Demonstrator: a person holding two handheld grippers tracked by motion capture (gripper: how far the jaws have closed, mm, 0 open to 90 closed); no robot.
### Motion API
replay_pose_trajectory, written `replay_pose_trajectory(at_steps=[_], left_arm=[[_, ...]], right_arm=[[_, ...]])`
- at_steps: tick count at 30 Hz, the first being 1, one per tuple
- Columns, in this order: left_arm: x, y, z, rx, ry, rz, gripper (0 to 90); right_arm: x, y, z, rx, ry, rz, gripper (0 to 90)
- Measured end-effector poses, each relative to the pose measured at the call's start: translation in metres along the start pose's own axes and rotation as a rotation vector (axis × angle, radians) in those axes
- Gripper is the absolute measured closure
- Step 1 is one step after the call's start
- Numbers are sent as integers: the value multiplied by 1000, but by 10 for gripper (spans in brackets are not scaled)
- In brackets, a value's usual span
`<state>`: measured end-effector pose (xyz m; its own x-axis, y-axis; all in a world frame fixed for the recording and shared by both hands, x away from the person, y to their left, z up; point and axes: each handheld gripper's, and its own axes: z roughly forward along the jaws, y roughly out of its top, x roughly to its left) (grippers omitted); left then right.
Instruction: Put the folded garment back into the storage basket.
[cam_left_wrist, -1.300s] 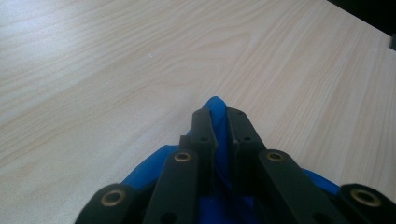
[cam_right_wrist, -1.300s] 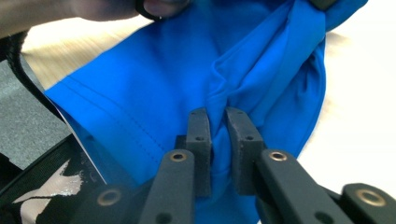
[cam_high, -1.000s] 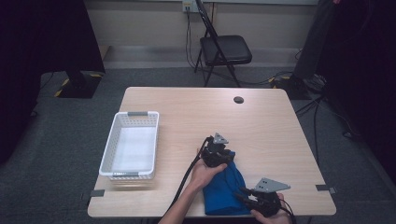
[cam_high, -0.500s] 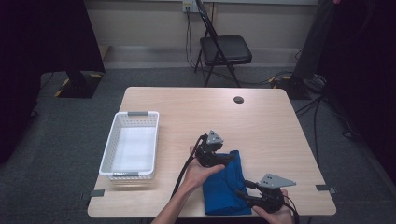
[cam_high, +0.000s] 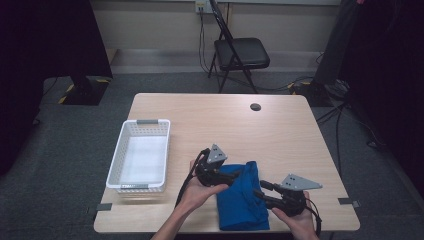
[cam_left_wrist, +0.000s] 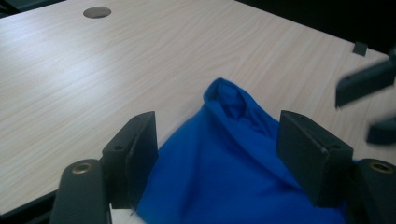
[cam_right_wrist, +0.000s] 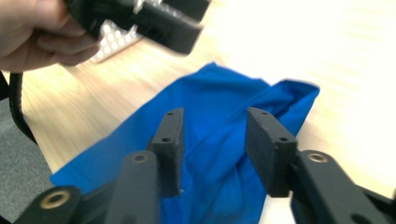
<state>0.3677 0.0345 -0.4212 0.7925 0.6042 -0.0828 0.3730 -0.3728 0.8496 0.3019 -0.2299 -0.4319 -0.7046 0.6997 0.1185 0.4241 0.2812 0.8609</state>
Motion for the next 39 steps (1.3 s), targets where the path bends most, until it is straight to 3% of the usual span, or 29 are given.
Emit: replay_pose_trajectory(at_steps=[4,6,12,15,18,22,24,29,39], left_arm=[[-2,-17,-9,19,-4,-2,328],[-3,-27,-9,47,-14,-6,341],[-14,-48,-4,116,-53,8,342],[-22,-57,3,153,-83,25,338],[-27,-63,9,189,-76,45,325],[-28,-71,12,218,-58,50,321],[-28,-75,11,190,-57,51,319],[-28,-76,12,178,-58,63,316],[-27,-75,12,183,-64,68,316]], right_arm=[[-4,9,6,-4,-7,-21,675],[-5,12,16,24,-10,-30,674],[-1,5,50,117,-3,-43,589],[1,-2,60,155,-19,-67,564],[0,-10,65,177,-27,-64,526],[2,-18,69,216,-46,-91,504],[1,-19,68,215,-59,-90,520],[0,-20,64,211,-84,-97,613],[-5,-19,50,170,-72,-56,772]])
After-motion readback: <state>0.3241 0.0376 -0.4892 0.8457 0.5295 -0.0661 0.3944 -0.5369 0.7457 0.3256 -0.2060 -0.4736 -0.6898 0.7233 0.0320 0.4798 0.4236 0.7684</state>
